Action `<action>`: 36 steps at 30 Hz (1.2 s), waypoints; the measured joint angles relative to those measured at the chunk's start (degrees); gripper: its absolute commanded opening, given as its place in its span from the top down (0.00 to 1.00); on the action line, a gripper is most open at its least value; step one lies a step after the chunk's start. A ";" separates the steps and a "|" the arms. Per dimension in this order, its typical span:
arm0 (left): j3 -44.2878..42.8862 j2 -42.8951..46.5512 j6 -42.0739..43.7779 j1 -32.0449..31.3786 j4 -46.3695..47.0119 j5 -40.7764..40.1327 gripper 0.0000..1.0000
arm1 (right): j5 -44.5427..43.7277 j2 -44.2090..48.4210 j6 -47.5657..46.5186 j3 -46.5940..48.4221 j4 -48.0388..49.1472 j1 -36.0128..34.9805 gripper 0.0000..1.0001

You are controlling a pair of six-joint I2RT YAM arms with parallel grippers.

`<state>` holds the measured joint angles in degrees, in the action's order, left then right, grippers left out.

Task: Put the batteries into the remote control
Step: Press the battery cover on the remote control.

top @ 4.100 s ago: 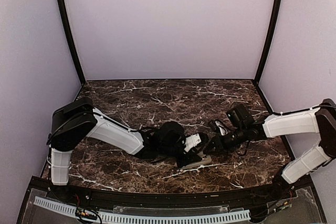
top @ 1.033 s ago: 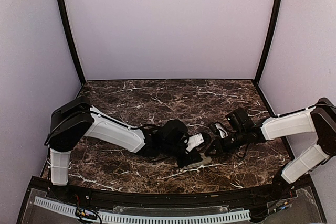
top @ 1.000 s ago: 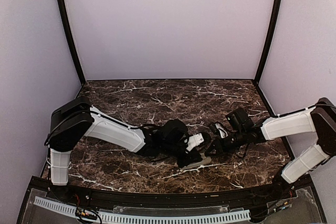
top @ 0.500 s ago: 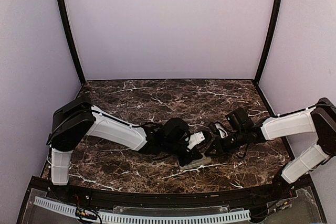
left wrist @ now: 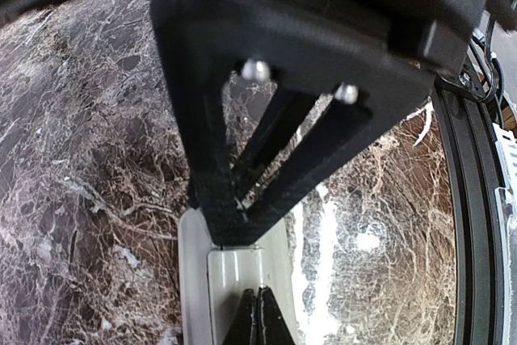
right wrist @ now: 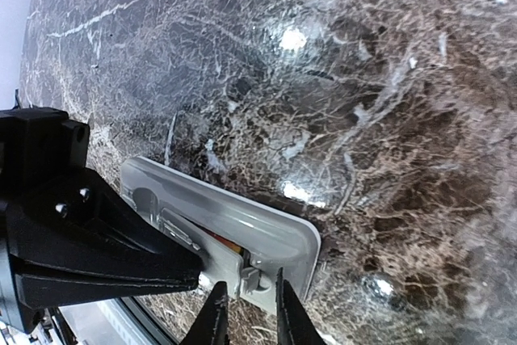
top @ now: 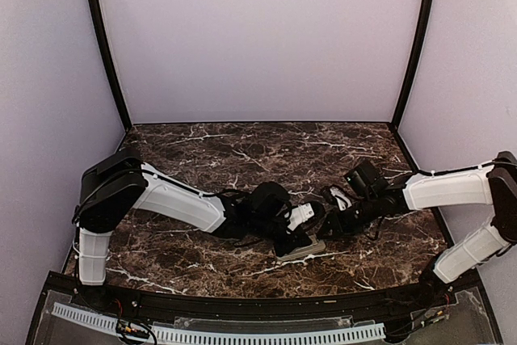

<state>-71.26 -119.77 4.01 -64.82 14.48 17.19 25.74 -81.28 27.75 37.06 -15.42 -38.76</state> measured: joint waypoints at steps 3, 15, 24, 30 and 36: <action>0.00 0.00 0.00 0.00 0.00 0.00 1.00 | -1.42 1.25 -0.74 1.66 -2.91 0.00 0.81; 0.00 0.00 0.04 0.00 -0.02 0.00 1.00 | 2.56 4.37 -0.52 4.35 -3.76 0.00 1.00; 0.07 0.00 0.04 0.02 -0.70 0.00 1.00 | 8.37 -4.90 4.17 -2.01 9.05 -0.11 1.00; 0.44 0.52 0.02 0.42 -1.55 0.48 1.00 | 9.20 -6.10 4.20 -2.27 12.15 0.11 1.00; 0.44 0.50 0.02 0.42 -1.11 0.33 1.00 | 5.88 -1.33 3.30 -0.76 4.31 -0.24 1.00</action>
<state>-70.83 -119.26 4.03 -64.40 13.37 17.52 31.62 -82.61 31.05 36.29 -11.11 -39.00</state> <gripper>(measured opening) 0.004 0.003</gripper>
